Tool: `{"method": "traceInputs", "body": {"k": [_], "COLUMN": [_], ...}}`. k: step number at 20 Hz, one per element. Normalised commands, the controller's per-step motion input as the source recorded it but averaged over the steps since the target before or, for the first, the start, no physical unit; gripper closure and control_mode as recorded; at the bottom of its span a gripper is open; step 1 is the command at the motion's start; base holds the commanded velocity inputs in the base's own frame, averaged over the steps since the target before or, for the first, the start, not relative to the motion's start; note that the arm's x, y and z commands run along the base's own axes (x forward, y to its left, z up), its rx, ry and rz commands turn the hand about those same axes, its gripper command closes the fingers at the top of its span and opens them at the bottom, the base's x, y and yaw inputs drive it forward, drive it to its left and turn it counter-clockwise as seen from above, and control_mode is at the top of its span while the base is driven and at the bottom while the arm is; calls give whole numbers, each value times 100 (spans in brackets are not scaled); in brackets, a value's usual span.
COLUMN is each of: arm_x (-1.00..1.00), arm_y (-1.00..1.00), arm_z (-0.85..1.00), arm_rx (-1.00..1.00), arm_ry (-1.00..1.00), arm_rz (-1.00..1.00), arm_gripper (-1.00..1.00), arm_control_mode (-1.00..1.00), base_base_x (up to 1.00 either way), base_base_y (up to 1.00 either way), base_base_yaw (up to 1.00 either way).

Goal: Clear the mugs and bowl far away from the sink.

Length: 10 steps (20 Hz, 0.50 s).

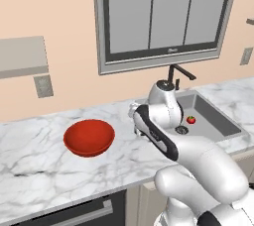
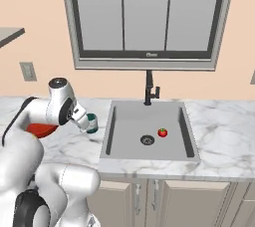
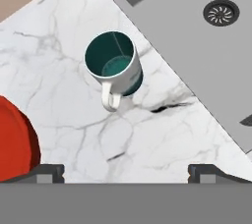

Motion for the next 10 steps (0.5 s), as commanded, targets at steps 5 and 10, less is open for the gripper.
{"method": "traceInputs", "body": {"k": [5, 10], "arm_x": [67, 27], "arm_y": [29, 13], "arm_z": [-7, -11], "arm_rx": [-15, -3], "arm_ry": [8, 15], "arm_rz": [0, -2], "arm_gripper": [-100, -100], "arm_control_mode": [-100, -100], "base_base_x": [0, 0], "base_base_y": [0, 0], "base_base_yaw": [0, 0]}}
